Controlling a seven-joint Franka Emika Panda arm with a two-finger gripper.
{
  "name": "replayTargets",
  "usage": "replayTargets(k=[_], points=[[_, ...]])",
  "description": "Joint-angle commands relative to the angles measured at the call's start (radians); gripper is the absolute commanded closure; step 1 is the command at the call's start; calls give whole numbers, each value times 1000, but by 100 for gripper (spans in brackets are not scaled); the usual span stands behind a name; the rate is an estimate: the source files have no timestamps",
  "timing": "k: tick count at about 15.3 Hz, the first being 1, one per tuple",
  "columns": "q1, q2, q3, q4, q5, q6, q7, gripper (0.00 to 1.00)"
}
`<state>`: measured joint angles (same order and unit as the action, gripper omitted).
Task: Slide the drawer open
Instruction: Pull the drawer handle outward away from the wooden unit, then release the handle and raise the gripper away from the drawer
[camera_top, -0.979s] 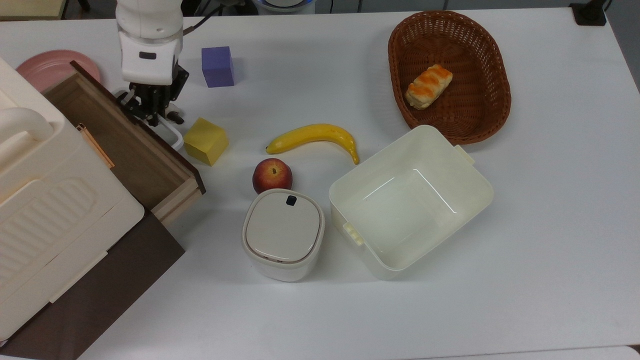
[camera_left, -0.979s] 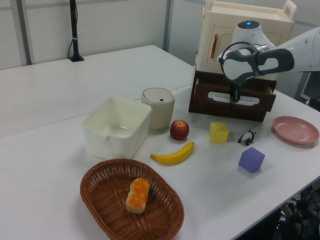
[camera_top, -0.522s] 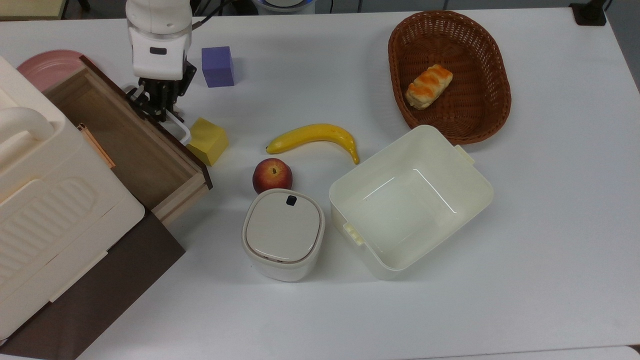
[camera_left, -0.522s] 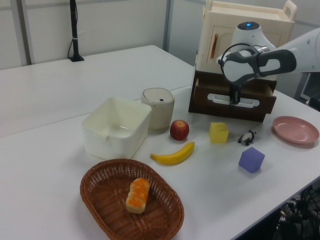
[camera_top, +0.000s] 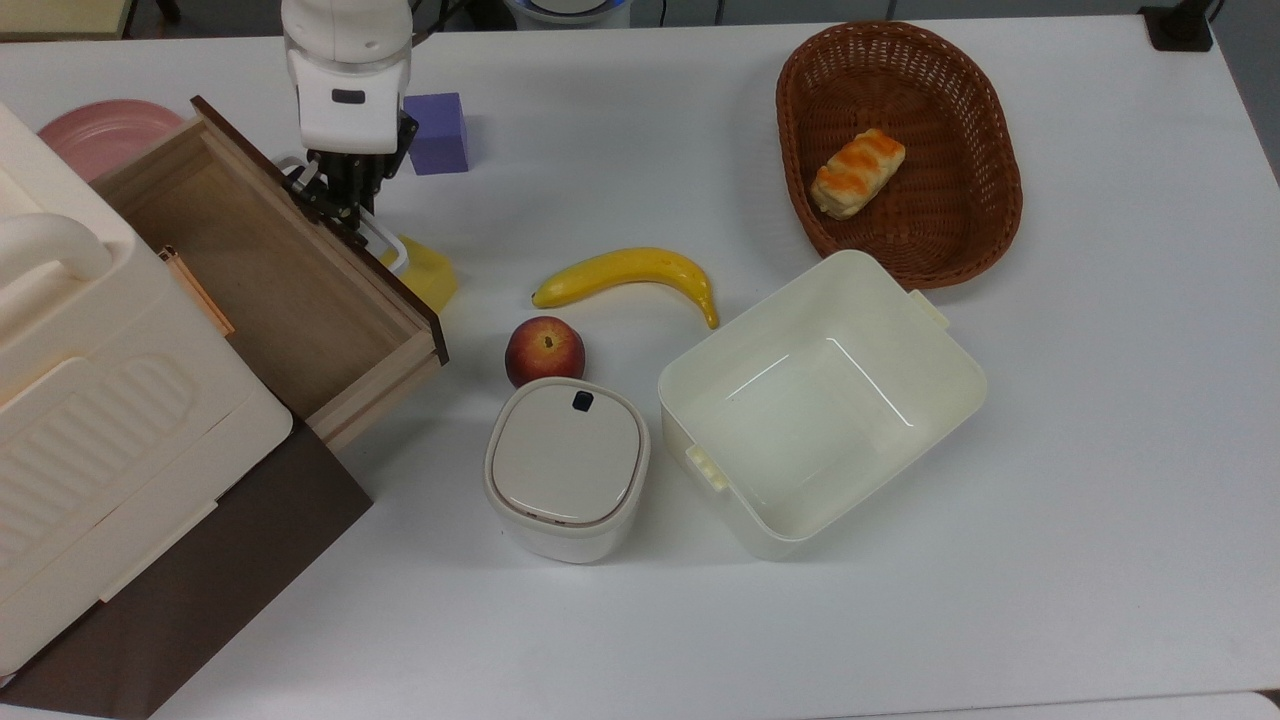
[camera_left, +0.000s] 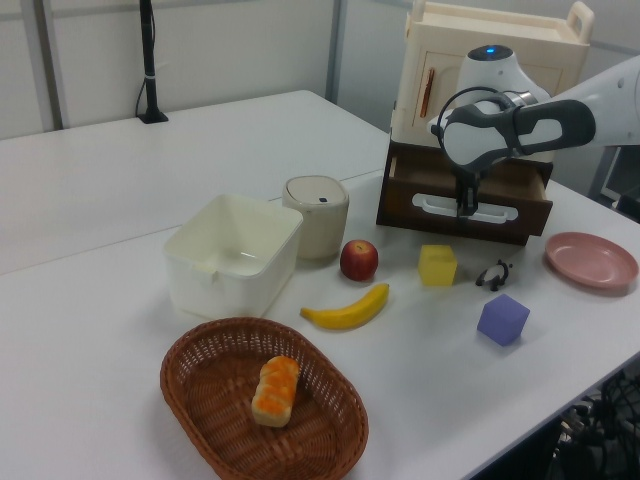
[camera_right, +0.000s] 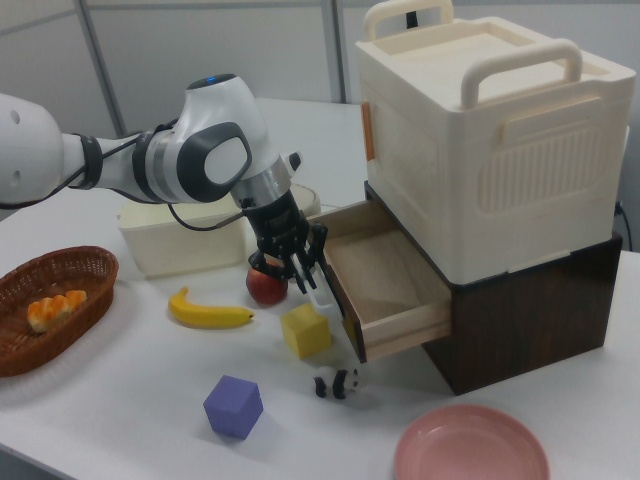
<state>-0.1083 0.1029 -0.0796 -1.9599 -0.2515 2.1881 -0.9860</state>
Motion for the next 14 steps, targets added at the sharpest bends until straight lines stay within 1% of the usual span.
replayTargets(k=[1,8,12,13,14], points=[[41,-71,38,-79,8,-54,12,92],[39,-68,38,-74,9,-53,12,92],[36,-65,37,-56,9,-53,12,90],[36,-65,37,-54,11,-53,13,76],[36,-65,37,-53,12,-53,20,28]])
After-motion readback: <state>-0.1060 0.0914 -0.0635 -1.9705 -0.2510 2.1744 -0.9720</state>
